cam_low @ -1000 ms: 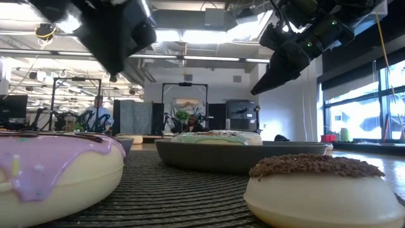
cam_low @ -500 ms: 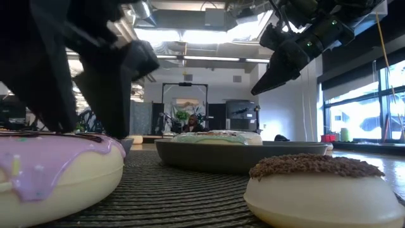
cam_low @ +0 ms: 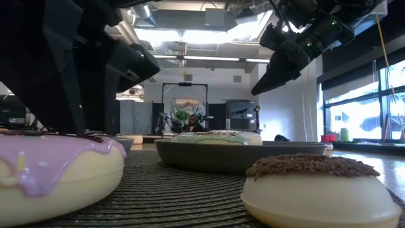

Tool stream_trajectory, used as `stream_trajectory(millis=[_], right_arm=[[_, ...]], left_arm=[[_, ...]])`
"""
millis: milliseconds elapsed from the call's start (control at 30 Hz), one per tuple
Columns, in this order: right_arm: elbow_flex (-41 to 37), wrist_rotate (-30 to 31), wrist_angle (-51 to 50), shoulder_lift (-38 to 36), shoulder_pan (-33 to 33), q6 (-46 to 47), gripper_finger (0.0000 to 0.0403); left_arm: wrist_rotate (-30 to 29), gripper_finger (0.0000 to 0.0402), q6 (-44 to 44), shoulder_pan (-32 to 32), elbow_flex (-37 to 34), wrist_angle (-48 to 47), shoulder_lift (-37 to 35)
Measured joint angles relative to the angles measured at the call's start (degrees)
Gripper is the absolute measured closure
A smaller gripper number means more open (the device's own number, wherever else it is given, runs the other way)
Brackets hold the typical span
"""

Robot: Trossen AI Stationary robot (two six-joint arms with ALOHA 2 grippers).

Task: Pick & Place donuts
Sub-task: Put the big pink donut on the black plate

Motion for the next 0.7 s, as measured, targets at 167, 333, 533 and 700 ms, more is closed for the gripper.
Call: stream_trajectory(millis=[167,333,533,700], right_arm=[[0.0,0.01,-0.01,0.0,0.0,0.0,0.0271],[0.0,0.0,-0.04,0.0,0.0,-0.02,0.0271],[0.0,-0.01,0.03,0.0,0.0,-1.1,0.0271],[0.0,1.48,-0.08,-1.22,-0.02,-4.84,0.0271]], left_arm=[[0.61,0.0364,0.11,0.04,0.0,-0.07,0.0],[4.36,0.0393,-2.61,1.22,0.99,-0.98,-1.65],[2.14,0.0392,-5.46,4.48,4.31,-0.19,-5.5],[-0.71,0.0394,-6.22,10.61,6.14,4.78,-5.81]])
